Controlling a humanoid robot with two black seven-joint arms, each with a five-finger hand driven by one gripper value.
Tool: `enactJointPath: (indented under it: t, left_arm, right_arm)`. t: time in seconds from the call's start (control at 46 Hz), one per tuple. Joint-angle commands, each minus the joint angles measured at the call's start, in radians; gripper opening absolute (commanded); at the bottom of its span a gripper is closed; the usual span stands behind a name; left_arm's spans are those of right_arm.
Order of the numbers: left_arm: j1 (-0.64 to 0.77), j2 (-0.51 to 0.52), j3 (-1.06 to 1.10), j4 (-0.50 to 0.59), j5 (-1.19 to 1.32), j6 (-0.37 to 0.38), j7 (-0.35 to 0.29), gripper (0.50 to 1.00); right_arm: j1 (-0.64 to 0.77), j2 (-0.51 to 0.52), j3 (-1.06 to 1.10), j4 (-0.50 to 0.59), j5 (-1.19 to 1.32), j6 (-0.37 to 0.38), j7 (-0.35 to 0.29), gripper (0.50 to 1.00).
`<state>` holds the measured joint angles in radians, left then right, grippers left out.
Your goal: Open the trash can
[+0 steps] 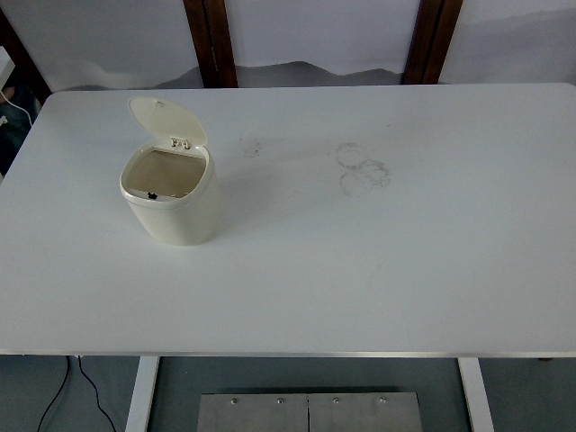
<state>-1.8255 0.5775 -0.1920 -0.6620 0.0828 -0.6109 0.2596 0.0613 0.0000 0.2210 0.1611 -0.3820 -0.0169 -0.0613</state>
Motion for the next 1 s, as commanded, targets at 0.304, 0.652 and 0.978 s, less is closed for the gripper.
enactJointPath:
  t: [0.304, 0.652, 0.978]
  left_arm:
    - [0.176, 0.01, -0.145, 0.173, -0.189, 0.0, -0.099, 1.0]
    - [0.434, 0.047, -0.328, 0.234, -0.236, 0.0, -0.151, 1.0]
    - [0.65, 0.062, -0.452, 0.234, -0.247, 0.0, -0.301, 1.0]
  right_arm:
    - [-0.003, 0.0, 0.0, 0.0, 0.0, 0.0, 0.0, 0.995]
    - [-0.003, 0.0, 0.0, 0.0, 0.0, 0.0, 0.0, 0.995]
    - [-0.003, 0.0, -0.002, 0.0, 0.0, 0.0, -0.005, 0.995]
